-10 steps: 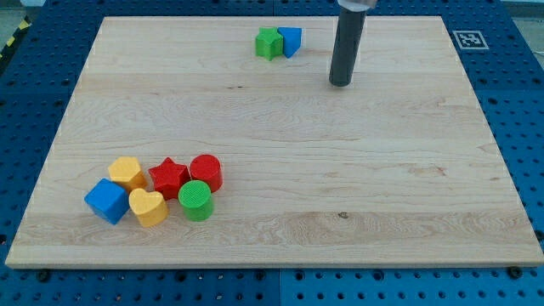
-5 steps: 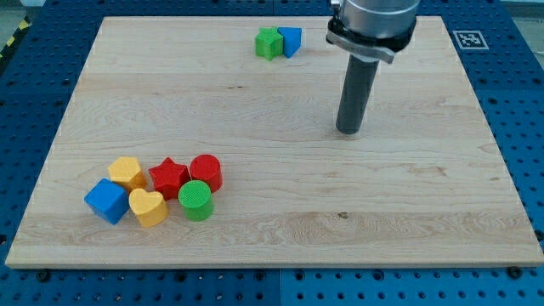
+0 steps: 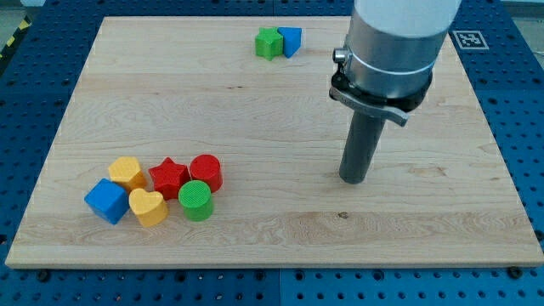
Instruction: Point at the blue cube
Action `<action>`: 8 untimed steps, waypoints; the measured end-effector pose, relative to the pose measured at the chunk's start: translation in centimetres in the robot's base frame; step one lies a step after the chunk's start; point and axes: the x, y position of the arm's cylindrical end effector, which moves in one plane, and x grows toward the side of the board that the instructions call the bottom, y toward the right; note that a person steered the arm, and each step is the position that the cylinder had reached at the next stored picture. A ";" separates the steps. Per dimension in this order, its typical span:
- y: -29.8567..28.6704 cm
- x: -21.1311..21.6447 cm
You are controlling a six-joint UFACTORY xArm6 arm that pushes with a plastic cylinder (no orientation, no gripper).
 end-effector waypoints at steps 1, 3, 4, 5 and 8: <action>0.0 2.2; 0.0 3.0; 0.2 4.2; 0.2 4.3; -1.7 7.7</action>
